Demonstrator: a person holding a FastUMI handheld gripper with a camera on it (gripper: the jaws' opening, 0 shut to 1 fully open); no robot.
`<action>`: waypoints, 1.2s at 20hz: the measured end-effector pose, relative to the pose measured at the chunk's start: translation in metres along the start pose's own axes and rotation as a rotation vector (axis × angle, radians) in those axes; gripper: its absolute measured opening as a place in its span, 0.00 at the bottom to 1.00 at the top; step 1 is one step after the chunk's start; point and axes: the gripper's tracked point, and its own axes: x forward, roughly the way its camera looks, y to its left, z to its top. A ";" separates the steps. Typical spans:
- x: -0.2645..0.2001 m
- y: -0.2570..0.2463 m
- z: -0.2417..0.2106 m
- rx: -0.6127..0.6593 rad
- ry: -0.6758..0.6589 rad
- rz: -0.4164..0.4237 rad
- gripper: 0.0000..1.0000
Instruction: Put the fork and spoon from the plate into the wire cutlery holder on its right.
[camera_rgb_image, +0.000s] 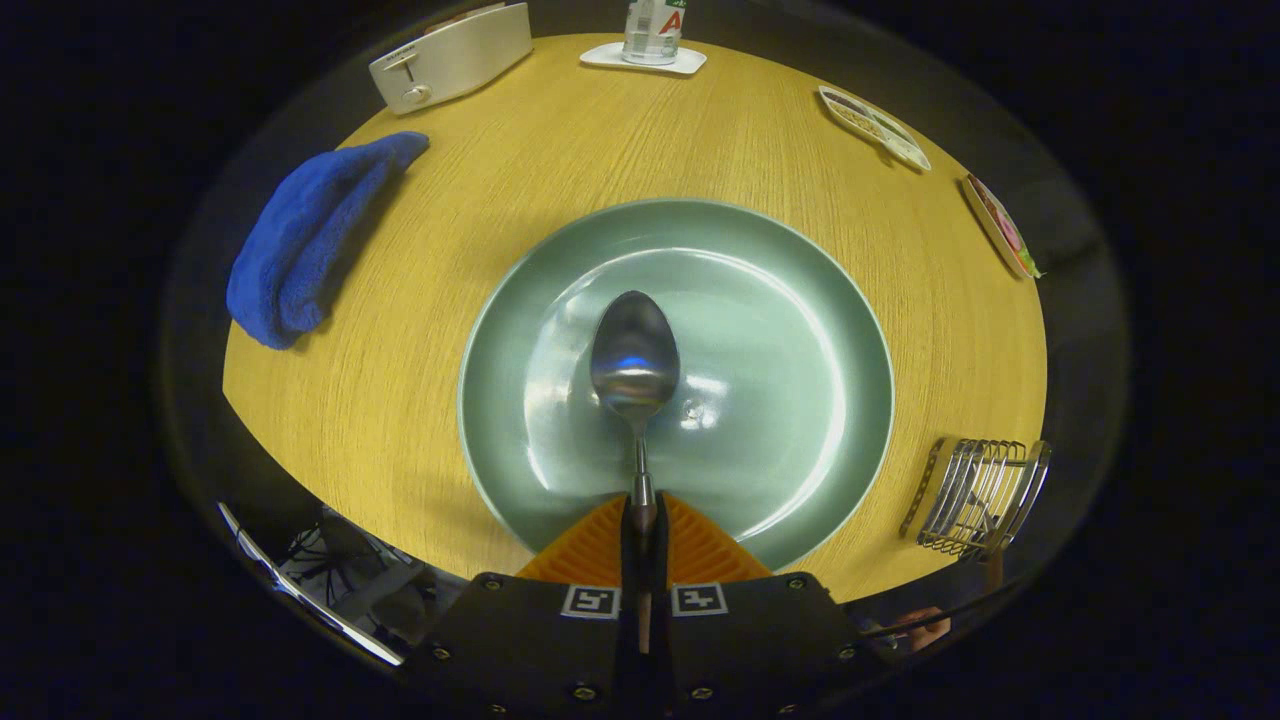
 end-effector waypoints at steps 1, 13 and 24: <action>0.000 0.000 0.000 0.002 0.002 -0.004 0.04; -0.048 -0.032 0.018 0.120 -0.080 -0.043 0.05; -0.123 -0.121 0.026 0.278 -0.166 -0.198 0.04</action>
